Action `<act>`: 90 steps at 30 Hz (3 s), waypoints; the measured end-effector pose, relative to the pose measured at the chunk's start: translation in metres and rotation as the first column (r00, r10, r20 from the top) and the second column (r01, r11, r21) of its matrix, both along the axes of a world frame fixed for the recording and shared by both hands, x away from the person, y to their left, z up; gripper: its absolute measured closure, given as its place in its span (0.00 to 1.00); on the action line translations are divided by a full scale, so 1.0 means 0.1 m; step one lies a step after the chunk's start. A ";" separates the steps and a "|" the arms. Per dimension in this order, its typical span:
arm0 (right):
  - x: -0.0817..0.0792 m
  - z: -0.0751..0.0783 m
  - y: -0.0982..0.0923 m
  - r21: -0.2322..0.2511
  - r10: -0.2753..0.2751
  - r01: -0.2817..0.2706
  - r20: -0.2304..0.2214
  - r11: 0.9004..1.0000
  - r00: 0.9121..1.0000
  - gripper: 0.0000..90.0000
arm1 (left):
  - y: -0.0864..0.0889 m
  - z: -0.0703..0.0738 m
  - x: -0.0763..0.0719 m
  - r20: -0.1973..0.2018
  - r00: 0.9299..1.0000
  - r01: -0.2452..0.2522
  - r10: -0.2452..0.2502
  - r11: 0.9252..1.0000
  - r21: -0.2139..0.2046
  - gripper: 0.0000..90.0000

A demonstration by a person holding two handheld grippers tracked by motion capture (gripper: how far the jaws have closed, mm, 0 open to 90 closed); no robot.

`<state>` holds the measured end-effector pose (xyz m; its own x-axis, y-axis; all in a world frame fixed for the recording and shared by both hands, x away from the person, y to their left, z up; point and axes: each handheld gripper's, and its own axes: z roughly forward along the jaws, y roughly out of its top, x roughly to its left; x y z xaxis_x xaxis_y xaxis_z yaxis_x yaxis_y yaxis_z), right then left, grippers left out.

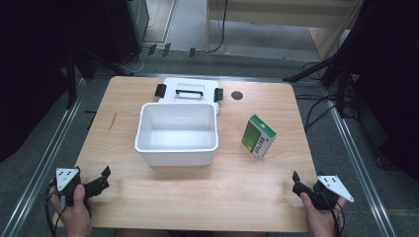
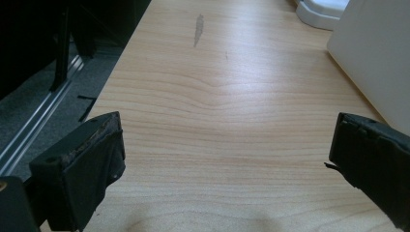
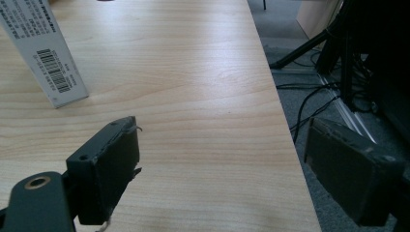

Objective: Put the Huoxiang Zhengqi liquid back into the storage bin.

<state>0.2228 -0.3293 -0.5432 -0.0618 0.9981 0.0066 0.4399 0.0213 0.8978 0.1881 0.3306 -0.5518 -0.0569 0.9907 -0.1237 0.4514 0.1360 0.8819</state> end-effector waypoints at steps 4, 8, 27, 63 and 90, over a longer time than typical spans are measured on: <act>-0.01 0.01 -0.02 0.026 0.031 -0.031 -0.001 0.999 1.000 0.15 | -0.01 0.00 0.00 -0.007 1.000 -0.002 0.002 1.000 0.009 0.00; -0.01 0.01 0.01 0.010 0.059 -0.059 -0.024 0.998 0.998 0.17 | -0.01 0.00 0.00 -0.005 1.000 -0.004 0.004 1.000 0.006 0.00; 0.33 0.45 0.32 -0.073 0.292 -0.355 -0.432 0.932 0.854 0.22 | -0.01 0.00 0.00 -0.003 1.000 0.002 -0.002 1.000 0.008 0.00; 1.09 1.28 1.12 -0.146 0.312 -0.604 -0.748 0.784 0.585 0.18 | 0.00 0.00 0.00 -0.010 1.000 -0.001 0.001 1.000 0.002 0.00; 1.44 1.38 1.34 -0.200 0.261 -0.590 -0.754 0.783 0.602 0.21 | 0.00 0.00 0.01 -0.019 1.000 0.004 -0.004 1.000 -0.001 0.00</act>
